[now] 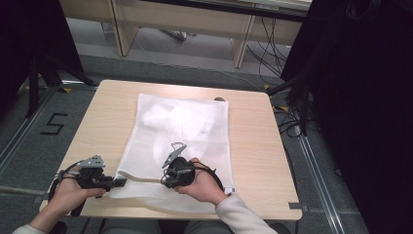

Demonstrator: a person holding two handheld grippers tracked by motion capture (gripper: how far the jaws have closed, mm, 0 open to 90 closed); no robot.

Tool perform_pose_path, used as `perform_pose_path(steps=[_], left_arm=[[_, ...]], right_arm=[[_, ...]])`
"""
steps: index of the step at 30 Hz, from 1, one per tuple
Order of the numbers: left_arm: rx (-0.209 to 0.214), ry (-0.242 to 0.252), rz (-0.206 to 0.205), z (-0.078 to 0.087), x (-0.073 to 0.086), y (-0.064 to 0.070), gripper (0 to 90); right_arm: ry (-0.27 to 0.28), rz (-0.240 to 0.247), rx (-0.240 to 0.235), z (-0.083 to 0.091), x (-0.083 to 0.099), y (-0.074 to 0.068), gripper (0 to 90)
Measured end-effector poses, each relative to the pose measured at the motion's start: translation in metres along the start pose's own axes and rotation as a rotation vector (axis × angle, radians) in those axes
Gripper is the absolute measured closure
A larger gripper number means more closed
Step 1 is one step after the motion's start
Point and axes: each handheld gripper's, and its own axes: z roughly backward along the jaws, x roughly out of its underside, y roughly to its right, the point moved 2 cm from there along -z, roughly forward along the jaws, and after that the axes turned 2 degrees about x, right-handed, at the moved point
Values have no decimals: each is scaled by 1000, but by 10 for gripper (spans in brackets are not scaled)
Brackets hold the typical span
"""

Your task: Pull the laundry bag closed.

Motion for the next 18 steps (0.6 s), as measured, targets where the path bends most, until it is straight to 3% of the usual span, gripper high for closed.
perform_pose_path(steps=[16,18], left_arm=[[-1,14,-3,-1,0,0,856],[11,-3,-10,0,-1,-1,856]], right_arm=[[-7,1,1,2,2,0,824],[-6,3,3,3,2,0,824]])
